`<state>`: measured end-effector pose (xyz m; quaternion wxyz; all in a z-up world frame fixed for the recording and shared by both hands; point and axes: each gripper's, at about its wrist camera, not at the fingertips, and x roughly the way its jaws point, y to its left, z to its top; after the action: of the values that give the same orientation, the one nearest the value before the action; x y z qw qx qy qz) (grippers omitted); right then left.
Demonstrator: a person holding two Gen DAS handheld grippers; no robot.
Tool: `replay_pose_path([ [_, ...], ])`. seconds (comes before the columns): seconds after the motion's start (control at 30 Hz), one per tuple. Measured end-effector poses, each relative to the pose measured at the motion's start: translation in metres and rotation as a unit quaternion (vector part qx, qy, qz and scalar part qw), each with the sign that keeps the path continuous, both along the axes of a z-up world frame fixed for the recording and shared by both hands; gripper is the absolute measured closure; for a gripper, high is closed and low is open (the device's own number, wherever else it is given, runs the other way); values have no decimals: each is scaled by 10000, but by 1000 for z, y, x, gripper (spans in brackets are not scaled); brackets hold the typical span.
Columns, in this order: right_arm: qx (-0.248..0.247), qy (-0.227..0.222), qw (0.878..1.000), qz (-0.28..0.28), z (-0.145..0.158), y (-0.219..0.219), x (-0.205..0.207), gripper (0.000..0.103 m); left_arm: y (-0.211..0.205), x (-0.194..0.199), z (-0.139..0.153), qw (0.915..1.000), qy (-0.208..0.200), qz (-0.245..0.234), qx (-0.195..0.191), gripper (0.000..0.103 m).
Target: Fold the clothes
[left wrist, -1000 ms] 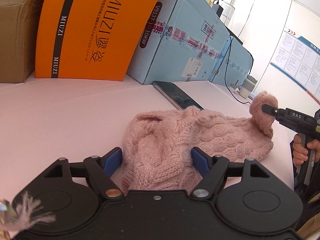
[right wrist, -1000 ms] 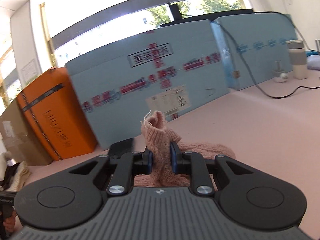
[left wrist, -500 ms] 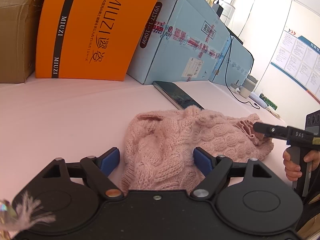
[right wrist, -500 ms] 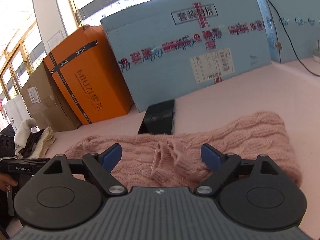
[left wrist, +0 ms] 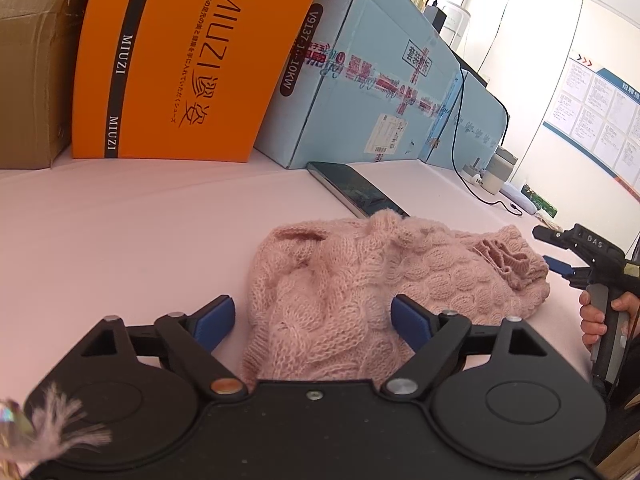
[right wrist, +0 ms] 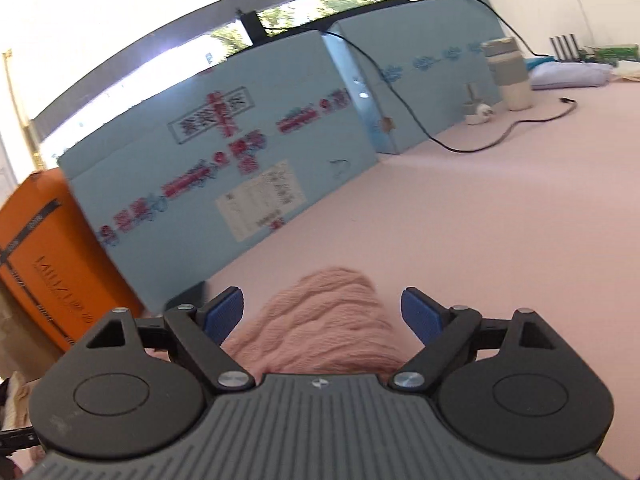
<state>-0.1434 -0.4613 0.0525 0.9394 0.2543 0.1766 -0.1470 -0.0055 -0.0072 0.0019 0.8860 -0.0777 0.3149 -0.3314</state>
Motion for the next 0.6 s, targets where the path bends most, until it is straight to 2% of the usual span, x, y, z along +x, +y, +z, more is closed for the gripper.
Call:
replay_pose_path([
  [0.1, 273, 493, 9984, -49, -13, -6, 9, 17, 0, 0, 0, 10000, -5, -1, 11, 17],
  [0.17, 58, 500, 9987, 120, -15, 1, 12, 21, 0, 0, 0, 10000, -5, -3, 11, 17],
  [0.2, 39, 490, 9984, 286, -15, 4, 14, 28, 0, 0, 0, 10000, -4, -3, 9, 17],
  [0.27, -29, 453, 9974, 555, -15, 11, 17, 57, 0, -1, 0, 10000, -9, -2, 16, 16],
  [0.33, -203, 320, 9976, 584, -11, 18, 17, 68, 0, -1, 0, 10000, -13, -1, 20, 16],
  [0.4, -393, 75, 9972, 639, -4, 26, 11, 70, -1, -1, 0, 10000, -10, 0, 15, 16],
  [0.47, -815, -165, 9936, 765, 7, 41, 6, 70, -1, -1, 0, 10000, -8, 0, 13, 16],
  [0.6, -1522, -647, 9766, 1373, 22, 74, 1, 70, -1, -2, 0, 10000, -9, -10, 16, 15],
])
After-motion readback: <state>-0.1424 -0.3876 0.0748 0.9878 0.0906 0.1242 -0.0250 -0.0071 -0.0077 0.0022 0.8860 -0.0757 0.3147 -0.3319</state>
